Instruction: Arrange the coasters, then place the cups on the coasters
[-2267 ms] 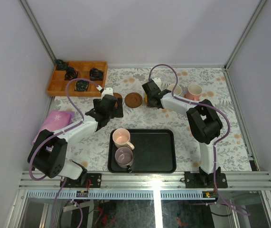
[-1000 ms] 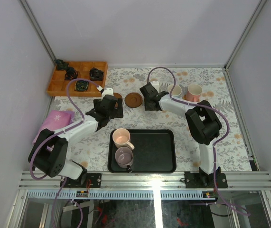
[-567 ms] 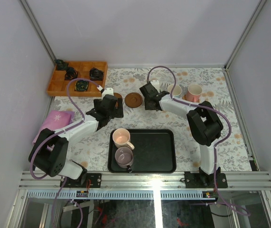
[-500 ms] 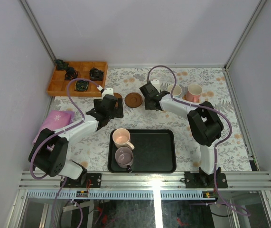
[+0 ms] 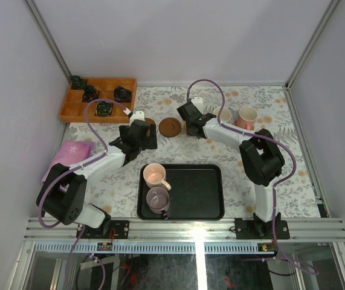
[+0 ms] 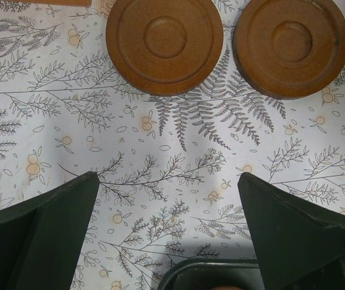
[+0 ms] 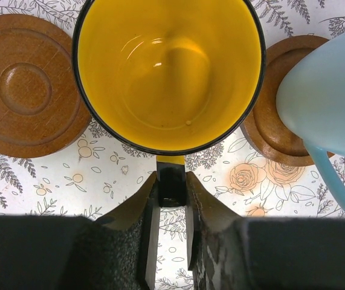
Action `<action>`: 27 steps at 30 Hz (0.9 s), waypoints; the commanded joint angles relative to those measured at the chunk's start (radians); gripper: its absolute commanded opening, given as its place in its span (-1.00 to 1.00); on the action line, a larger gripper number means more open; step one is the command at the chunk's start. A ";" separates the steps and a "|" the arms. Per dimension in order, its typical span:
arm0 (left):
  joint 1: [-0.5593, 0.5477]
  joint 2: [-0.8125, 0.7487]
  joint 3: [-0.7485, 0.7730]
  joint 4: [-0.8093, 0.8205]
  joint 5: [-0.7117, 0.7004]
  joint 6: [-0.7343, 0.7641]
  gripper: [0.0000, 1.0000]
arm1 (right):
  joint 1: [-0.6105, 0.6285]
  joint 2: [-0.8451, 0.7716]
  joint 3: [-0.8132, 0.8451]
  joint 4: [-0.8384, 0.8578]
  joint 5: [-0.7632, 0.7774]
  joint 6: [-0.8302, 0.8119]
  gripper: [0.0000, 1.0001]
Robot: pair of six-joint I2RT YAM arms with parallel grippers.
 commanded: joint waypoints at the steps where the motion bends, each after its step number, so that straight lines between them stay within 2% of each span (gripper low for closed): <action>1: 0.007 0.005 0.016 0.016 -0.013 -0.003 1.00 | 0.006 -0.019 0.036 0.013 0.037 -0.001 -0.81; 27: 0.007 -0.015 -0.006 0.018 -0.019 -0.001 1.00 | 0.035 -0.065 -0.030 -0.018 0.020 0.054 -0.86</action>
